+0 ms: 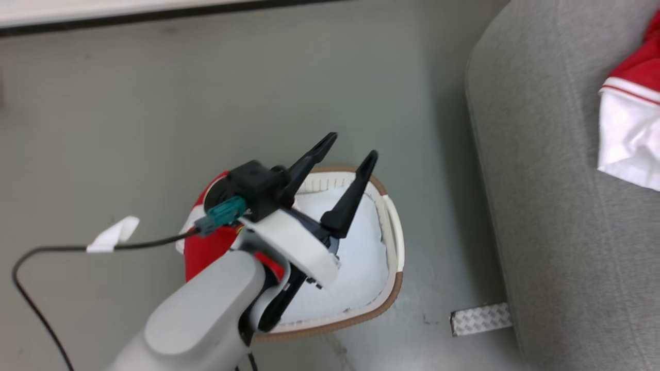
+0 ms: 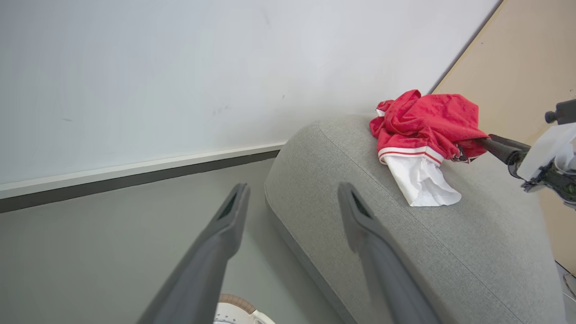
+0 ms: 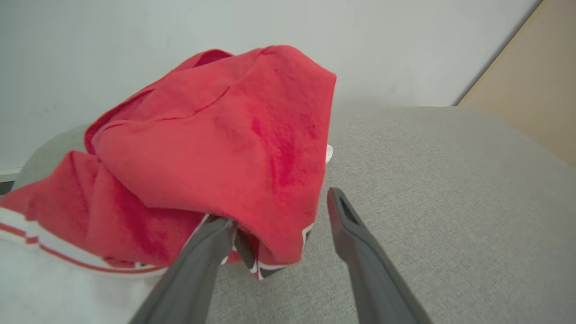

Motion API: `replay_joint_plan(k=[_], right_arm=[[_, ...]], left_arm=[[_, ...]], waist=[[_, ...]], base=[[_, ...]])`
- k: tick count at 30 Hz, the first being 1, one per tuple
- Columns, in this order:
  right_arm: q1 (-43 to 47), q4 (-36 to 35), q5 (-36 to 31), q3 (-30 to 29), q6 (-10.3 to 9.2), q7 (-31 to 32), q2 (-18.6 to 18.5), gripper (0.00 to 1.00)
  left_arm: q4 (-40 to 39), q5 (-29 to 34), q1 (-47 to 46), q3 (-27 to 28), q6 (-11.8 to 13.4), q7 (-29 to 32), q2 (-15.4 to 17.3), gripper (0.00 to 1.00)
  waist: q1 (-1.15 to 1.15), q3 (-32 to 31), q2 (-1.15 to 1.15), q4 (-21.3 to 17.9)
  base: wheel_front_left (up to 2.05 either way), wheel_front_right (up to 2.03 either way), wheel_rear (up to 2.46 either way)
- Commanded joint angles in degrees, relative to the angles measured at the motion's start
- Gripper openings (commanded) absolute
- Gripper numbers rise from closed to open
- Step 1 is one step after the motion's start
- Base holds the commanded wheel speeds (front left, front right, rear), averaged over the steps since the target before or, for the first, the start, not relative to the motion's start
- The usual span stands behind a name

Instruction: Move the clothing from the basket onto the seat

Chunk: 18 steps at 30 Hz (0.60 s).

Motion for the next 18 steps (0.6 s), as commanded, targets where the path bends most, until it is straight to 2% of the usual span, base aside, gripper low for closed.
replay_joint_plan(k=[1,8,11,18], right_arm=[[2.0,-0.3,-0.7,0.4,-0.14,-0.8,0.3,1.0],[8.3,-7.7,-2.9,0.4,-0.14,-1.9,1.8,1.0],[12.4,-15.0,-3.4,-0.6,-0.14,-1.9,2.8,1.0],[26.4,-30.5,-4.3,-0.1,-0.14,-1.8,9.1,1.0]], left_arm=[[0.4,-0.6,1.5,0.5,0.3,-0.6,0.7,1.0],[1.7,-2.4,6.5,2.6,1.8,-2.9,1.6,1.0],[2.2,-2.8,9.5,4.4,2.6,-3.7,1.9,1.0],[3.1,-1.1,18.1,10.4,4.9,-4.4,1.9,1.0]], waist=[[-0.01,-2.6,0.0,-0.7],[-0.01,-9.0,0.0,-1.1],[-0.01,-12.4,0.0,-0.8],[-0.01,-21.6,0.0,1.9]], base=[[0.0,0.0,0.0],[0.0,0.0,0.0],[0.0,0.0,0.0],[0.0,0.0,0.0]])
